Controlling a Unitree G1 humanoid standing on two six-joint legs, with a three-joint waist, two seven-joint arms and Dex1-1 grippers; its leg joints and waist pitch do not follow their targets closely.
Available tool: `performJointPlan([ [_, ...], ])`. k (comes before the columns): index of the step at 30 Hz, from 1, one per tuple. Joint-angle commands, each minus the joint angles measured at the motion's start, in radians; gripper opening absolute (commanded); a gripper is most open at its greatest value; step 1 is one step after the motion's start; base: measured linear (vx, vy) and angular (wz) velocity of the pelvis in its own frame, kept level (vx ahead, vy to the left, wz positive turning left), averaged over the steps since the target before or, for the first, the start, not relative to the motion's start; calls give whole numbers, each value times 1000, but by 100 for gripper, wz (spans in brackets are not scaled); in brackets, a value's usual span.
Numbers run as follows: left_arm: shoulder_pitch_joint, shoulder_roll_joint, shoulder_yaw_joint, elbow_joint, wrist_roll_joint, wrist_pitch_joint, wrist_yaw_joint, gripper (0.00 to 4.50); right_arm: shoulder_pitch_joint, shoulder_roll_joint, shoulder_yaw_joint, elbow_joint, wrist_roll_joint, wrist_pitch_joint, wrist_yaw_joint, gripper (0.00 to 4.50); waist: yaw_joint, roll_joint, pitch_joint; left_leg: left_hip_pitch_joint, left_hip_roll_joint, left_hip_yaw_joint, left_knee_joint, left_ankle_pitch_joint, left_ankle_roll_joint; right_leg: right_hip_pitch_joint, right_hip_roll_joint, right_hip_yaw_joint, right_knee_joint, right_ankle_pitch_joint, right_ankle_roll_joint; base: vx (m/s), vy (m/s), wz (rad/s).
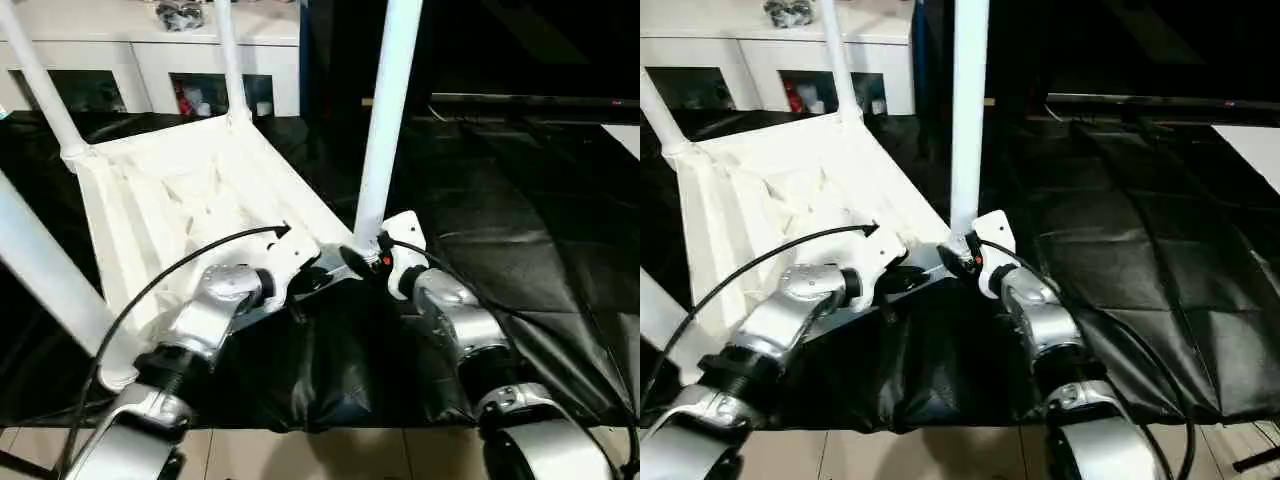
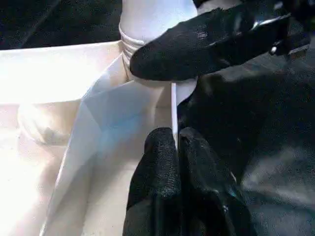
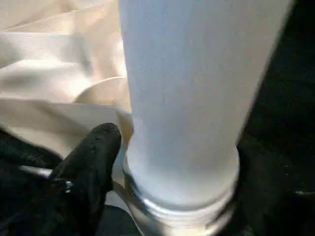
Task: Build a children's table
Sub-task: Rotate leg to tighten
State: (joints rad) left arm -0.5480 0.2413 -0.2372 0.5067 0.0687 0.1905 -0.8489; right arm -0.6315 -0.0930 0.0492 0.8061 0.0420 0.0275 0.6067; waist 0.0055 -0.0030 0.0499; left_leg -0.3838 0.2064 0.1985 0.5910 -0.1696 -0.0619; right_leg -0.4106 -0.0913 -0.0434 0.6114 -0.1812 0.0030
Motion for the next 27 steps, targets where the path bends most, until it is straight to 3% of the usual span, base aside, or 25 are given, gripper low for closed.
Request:
performJointPlan([
  [1,21,-17,-55,-43,-55,-56,-91,0,-19,9,71,-64,17,-5,125,395,6,-9,-65,18,21,-11,-67,-260,49,40,-39,29,-80,-255,-210,0,0,0],
  [3,36,2,-46,-60,-64,-63,-114,0,-18,-30,83,-81,21,-1,197,410,9,-4,-64,19,23,-9,-68,-264,47,37,-37,30,-79,-238,-220,0,0,0],
  [6,56,32,-41,-92,-90,-62,-175,0,-13,-85,107,-107,16,16,297,437,15,-7,-64,15,22,-9,-68,-250,48,43,-36,30,-73,-213,-225,0,0,0],
  [7,63,44,-42,-107,-101,-54,-202,0,-10,-103,118,-116,14,20,338,437,16,-13,-65,16,22,-9,-68,-247,51,44,-36,29,-73,-210,-226,0,0,0],
  [10,75,72,-41,-138,-118,-40,-254,0,4,-149,146,-144,17,31,457,437,26,-12,-64,16,24,-6,-65,-230,62,43,-37,31,-69,-199,-232,0,0,0],
  [11,79,91,-39,-151,-126,-33,-287,0,9,-174,158,-160,24,45,519,437,29,-19,-63,16,25,-5,-65,-224,65,43,-37,30,-68,-202,-231,0,0,0],
  [14,82,110,-39,-158,-132,-29,-320,0,11,-198,169,-172,31,53,571,437,33,-15,-63,20,26,-5,-66,-218,63,40,-37,30,-67,-202,-236,0,0,0],
  [16,83,129,-40,-158,-137,-31,-350,0,10,-217,179,-177,35,57,612,412,35,-21,-63,18,25,-4,-65,-215,61,40,-36,30,-66,-200,-237,0,0,0],
  [24,87,171,-41,-176,-148,-3,-402,0,6,-253,211,-193,19,66,691,339,43,-21,-62,21,26,-3,-64,-197,56,40,-38,32,-62,-182,-243,0,0,0],
  [25,87,172,-40,-175,-147,-4,-404,0,4,-253,214,-190,17,64,691,325,44,-22,-63,21,26,-3,-64,-196,56,40,-38,32,-62,-180,-244,0,0,0],
  [26,86,173,-39,-174,-145,-4,-403,0,1,-253,215,-183,15,62,694,317,45,-32,-63,19,26,-3,-64,-189,58,42,-39,32,-61,-180,-241,0,0,0],
  [27,86,173,-37,-174,-144,-4,-401,0,0,-253,215,-181,15,61,694,317,47,-29,-63,20,26,-3,-64,-188,57,41,-40,32,-60,-183,-240,0,0,0],
])
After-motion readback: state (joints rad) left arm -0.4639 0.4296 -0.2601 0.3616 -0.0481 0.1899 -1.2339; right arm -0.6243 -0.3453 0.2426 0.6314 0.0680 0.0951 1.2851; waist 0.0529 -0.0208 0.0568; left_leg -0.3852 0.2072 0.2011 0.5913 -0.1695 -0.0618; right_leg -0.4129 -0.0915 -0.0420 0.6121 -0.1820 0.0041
